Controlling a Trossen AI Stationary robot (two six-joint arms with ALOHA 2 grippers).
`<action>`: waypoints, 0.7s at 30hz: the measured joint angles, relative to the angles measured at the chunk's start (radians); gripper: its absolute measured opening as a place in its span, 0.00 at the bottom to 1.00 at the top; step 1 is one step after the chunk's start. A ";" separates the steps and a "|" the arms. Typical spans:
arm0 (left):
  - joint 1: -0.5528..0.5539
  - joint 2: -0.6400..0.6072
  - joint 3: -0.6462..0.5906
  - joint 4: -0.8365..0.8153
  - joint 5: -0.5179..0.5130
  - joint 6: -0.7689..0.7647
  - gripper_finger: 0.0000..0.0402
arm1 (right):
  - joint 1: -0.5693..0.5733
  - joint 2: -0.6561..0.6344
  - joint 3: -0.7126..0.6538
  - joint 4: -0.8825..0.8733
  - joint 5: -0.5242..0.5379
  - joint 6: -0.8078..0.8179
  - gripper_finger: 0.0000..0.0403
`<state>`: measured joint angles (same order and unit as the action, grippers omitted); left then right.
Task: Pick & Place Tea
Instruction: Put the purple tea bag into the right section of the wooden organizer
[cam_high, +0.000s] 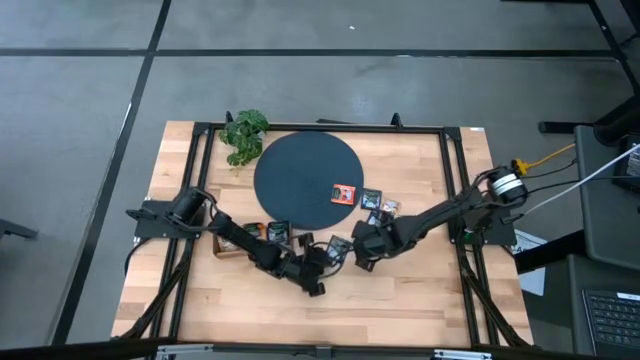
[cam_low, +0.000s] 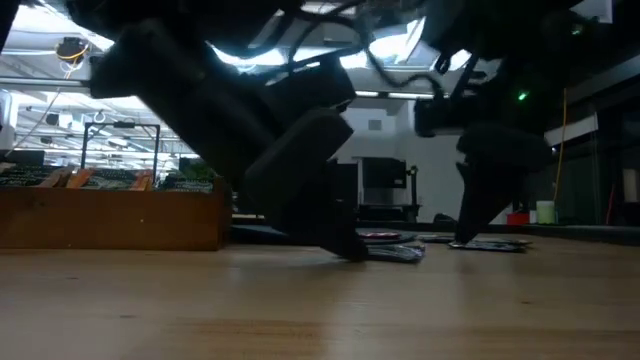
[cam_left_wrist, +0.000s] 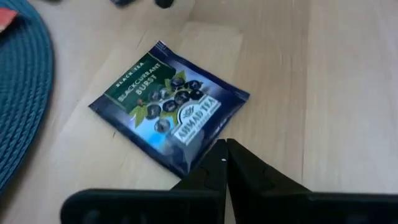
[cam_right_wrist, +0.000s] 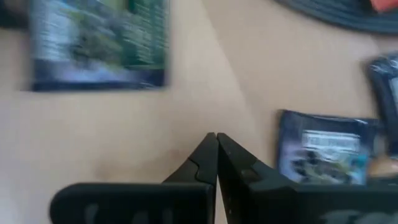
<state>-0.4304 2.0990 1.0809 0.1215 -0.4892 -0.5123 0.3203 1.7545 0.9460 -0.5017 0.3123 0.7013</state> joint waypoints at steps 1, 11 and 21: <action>-0.011 0.001 -0.001 -0.002 -0.027 -0.001 0.01 | 0.006 -0.016 -0.017 0.033 0.000 0.003 0.03; -0.062 -0.022 -0.016 0.062 -0.194 0.145 0.01 | 0.024 -0.084 -0.154 0.277 0.004 0.058 0.03; 0.002 -0.065 0.050 0.082 -0.144 0.283 0.01 | -0.001 -0.085 -0.155 0.293 0.010 0.045 0.03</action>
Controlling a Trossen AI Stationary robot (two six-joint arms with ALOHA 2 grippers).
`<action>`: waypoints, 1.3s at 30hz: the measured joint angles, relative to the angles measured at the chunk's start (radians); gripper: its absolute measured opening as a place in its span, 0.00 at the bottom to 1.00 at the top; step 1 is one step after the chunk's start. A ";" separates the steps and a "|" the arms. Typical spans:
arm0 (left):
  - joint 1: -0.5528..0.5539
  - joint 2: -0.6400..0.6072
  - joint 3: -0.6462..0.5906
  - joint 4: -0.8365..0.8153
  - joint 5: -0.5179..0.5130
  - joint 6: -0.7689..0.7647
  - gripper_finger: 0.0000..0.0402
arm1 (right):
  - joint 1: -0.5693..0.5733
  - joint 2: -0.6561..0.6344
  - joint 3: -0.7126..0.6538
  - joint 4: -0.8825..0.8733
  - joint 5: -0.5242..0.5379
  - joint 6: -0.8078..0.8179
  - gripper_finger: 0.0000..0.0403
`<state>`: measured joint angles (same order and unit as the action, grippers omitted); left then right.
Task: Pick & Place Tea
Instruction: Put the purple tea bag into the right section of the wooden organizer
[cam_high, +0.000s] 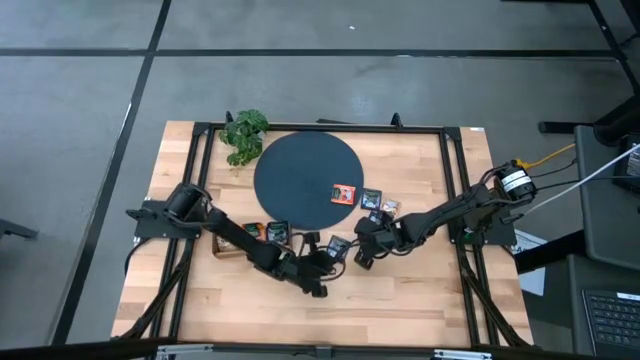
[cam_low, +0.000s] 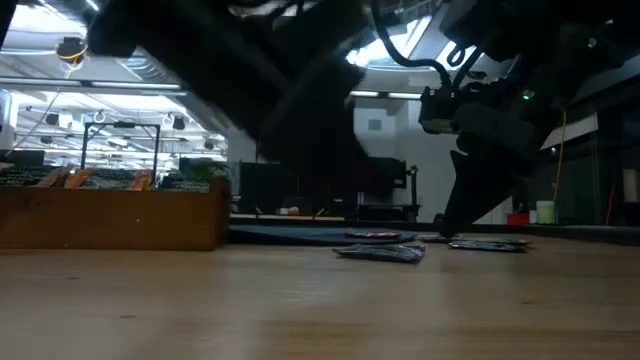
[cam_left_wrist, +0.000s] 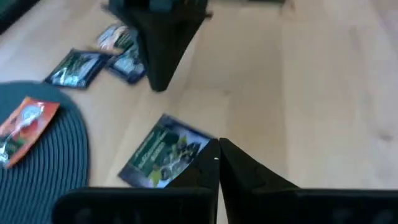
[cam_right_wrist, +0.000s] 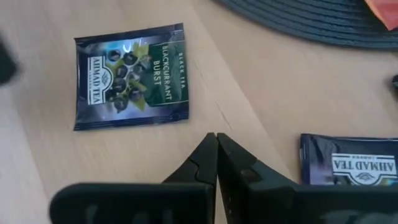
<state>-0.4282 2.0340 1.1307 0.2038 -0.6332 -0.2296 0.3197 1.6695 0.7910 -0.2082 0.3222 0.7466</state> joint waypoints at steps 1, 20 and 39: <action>0.004 -0.004 0.014 -0.019 0.017 0.005 0.01 | -0.001 0.000 0.000 -0.001 0.007 -0.002 0.03; 0.121 0.039 0.040 -0.188 0.335 -0.032 0.01 | -0.017 -0.003 0.000 0.024 0.038 0.004 0.03; 0.031 0.035 0.036 -0.254 0.366 0.080 0.01 | -0.016 -0.003 0.000 0.160 -0.291 0.136 0.45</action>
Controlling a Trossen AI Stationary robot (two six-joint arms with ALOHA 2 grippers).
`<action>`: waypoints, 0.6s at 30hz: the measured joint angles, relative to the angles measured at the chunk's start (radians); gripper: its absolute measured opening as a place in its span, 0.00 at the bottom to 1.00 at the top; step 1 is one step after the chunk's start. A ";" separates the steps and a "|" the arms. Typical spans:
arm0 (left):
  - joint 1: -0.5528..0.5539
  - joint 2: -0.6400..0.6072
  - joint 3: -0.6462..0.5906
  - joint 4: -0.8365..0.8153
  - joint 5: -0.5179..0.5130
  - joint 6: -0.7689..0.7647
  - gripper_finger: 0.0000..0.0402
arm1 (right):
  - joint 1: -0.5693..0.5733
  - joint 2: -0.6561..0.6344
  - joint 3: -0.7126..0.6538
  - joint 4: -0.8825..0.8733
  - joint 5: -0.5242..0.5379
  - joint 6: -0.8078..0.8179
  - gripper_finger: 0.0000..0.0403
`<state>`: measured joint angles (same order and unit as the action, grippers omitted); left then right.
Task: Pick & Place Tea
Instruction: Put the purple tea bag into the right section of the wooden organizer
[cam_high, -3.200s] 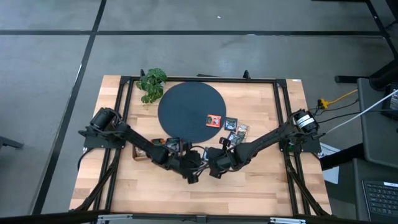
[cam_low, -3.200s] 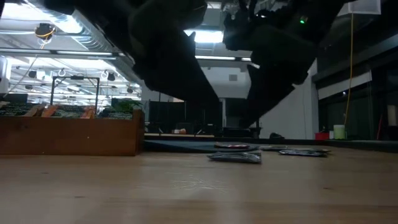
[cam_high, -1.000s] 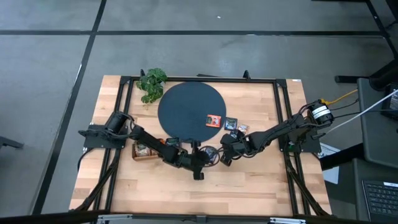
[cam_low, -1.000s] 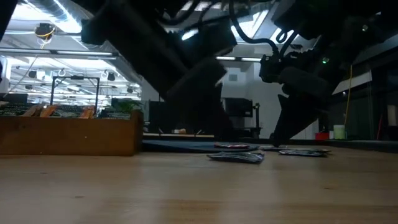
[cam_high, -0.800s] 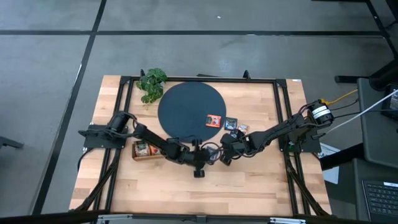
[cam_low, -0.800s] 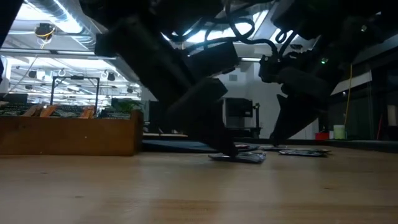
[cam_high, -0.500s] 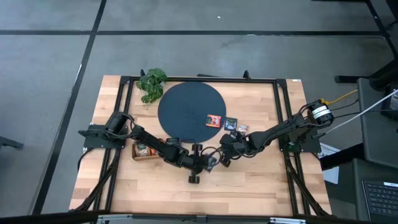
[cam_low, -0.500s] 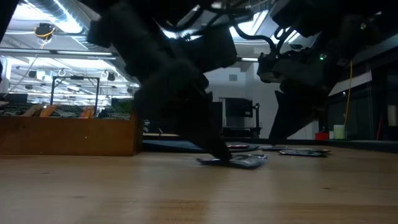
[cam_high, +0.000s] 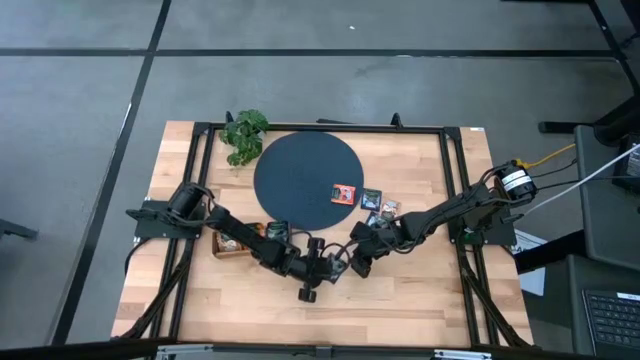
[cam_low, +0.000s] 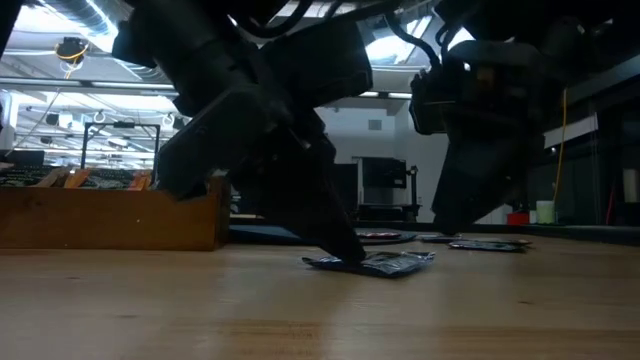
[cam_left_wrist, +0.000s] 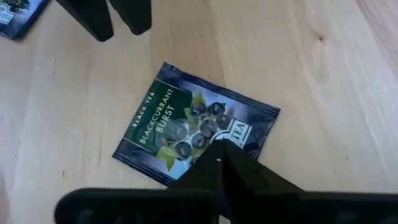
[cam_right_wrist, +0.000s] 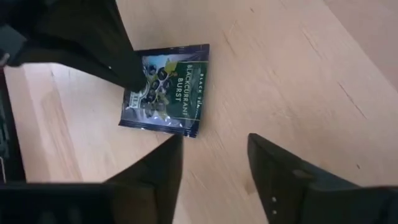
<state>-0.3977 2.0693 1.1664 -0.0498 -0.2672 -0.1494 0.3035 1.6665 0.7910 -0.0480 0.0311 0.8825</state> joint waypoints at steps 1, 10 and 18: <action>-0.002 0.000 -0.001 0.005 -0.012 0.006 0.01 | 0.000 0.000 -0.003 0.009 0.000 0.002 0.47; -0.005 0.002 -0.003 0.017 -0.028 0.007 0.01 | 0.000 0.000 -0.132 0.238 -0.015 0.112 0.51; -0.005 0.003 -0.003 0.043 -0.049 0.007 0.01 | 0.000 0.007 -0.187 0.379 -0.040 0.172 0.47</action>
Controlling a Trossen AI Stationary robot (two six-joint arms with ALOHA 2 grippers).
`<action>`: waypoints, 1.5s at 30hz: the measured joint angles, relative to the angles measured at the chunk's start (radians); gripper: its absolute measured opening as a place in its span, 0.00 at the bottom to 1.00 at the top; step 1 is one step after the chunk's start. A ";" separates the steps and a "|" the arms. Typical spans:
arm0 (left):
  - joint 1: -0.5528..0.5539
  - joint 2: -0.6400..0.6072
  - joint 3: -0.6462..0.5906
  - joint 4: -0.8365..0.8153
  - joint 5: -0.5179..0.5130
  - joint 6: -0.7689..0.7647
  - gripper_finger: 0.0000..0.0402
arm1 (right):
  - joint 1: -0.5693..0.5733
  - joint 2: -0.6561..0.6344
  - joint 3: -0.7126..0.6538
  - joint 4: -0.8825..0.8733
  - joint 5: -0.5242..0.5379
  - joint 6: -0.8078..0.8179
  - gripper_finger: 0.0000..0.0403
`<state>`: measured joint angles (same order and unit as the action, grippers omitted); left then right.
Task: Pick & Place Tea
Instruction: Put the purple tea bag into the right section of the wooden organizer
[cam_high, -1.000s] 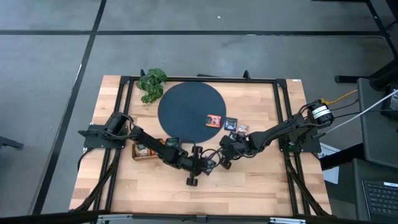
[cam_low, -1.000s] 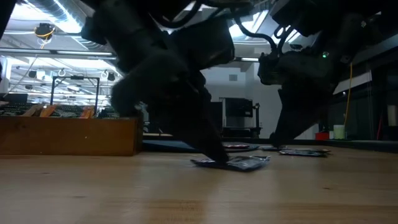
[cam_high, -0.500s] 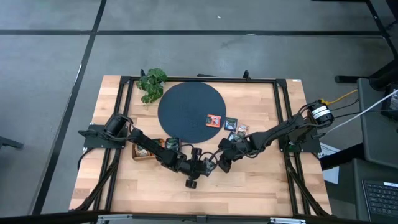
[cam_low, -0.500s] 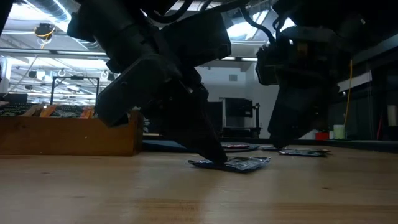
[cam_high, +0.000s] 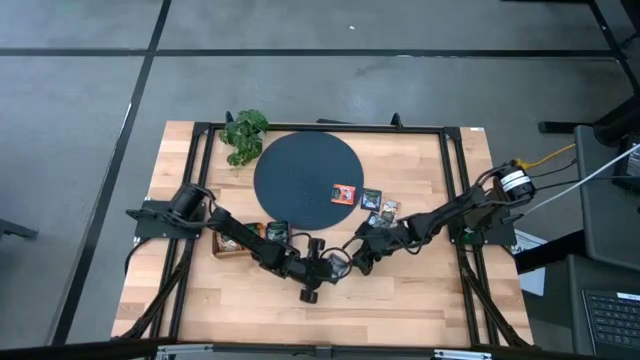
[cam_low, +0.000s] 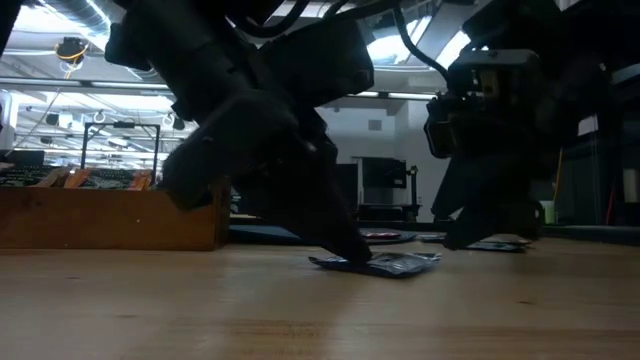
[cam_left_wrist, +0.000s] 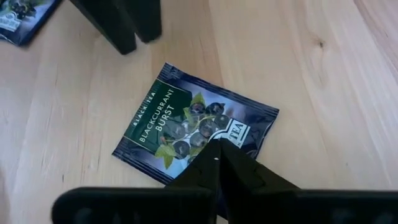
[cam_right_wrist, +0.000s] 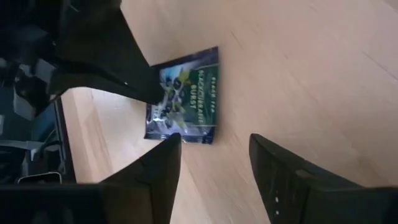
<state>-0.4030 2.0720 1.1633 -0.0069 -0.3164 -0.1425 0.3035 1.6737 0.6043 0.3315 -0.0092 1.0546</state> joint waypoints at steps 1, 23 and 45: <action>0.000 0.001 0.000 0.012 -0.001 0.000 0.01 | 0.000 0.008 0.003 0.006 -0.014 0.000 0.47; 0.005 0.003 0.000 0.063 -0.026 0.009 0.01 | 0.000 0.160 0.093 0.054 -0.123 -0.034 0.16; -0.015 -0.249 -0.057 -0.131 -0.063 -0.160 0.03 | 0.017 0.166 0.111 0.023 -0.078 -0.351 0.01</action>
<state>-0.4180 1.8229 1.1067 -0.1377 -0.3792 -0.3028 0.3205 1.8393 0.7149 0.3546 -0.0874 0.7035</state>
